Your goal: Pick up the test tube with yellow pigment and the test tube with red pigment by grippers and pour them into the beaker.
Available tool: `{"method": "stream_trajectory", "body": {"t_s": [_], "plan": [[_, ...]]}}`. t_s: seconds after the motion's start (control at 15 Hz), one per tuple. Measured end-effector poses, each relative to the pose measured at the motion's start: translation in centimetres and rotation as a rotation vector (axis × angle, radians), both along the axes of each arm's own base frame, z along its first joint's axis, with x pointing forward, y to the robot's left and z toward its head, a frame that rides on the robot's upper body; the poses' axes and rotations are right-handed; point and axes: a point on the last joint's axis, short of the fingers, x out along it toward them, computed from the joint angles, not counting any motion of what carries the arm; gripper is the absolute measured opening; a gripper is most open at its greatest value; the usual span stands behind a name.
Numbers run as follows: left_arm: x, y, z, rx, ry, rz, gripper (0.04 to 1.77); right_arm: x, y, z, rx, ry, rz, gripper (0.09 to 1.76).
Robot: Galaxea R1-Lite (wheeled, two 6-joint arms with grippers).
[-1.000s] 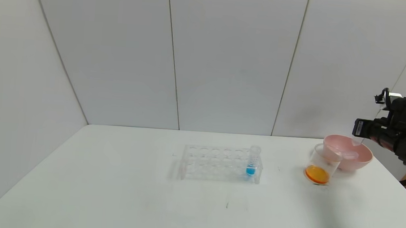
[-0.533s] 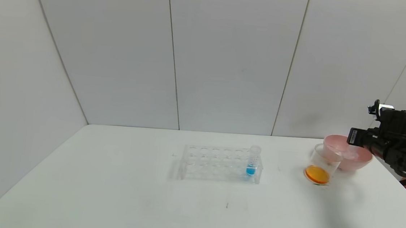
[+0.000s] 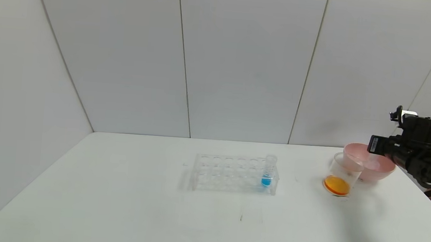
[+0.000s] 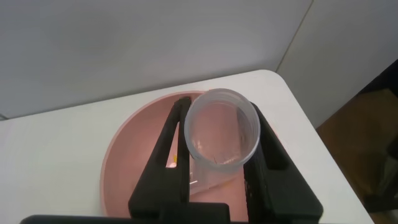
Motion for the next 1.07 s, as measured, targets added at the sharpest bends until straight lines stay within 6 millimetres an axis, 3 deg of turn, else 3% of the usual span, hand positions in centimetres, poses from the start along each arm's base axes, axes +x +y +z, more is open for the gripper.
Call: {"method": "stream_trajectory", "body": {"t_s": [0.4, 0.53, 0.73, 1.07], "plan": [[0.0, 0.0, 0.0, 0.0, 0.0, 0.0, 1.72, -0.1, 0.1, 0.1, -0.002, -0.007, 0.005, 0.55], [0.0, 0.0, 0.0, 0.0, 0.0, 0.0, 1.72, -0.2, 0.1, 0.1, 0.002, -0.004, 0.018, 0.82], [0.0, 0.0, 0.0, 0.0, 0.0, 0.0, 1.72, -0.2, 0.2, 0.2, 0.001, -0.015, 0.019, 1.1], [0.0, 0.0, 0.0, 0.0, 0.0, 0.0, 1.72, -0.2, 0.8, 1.1, -0.004, -0.037, 0.029, 1.39]]}}
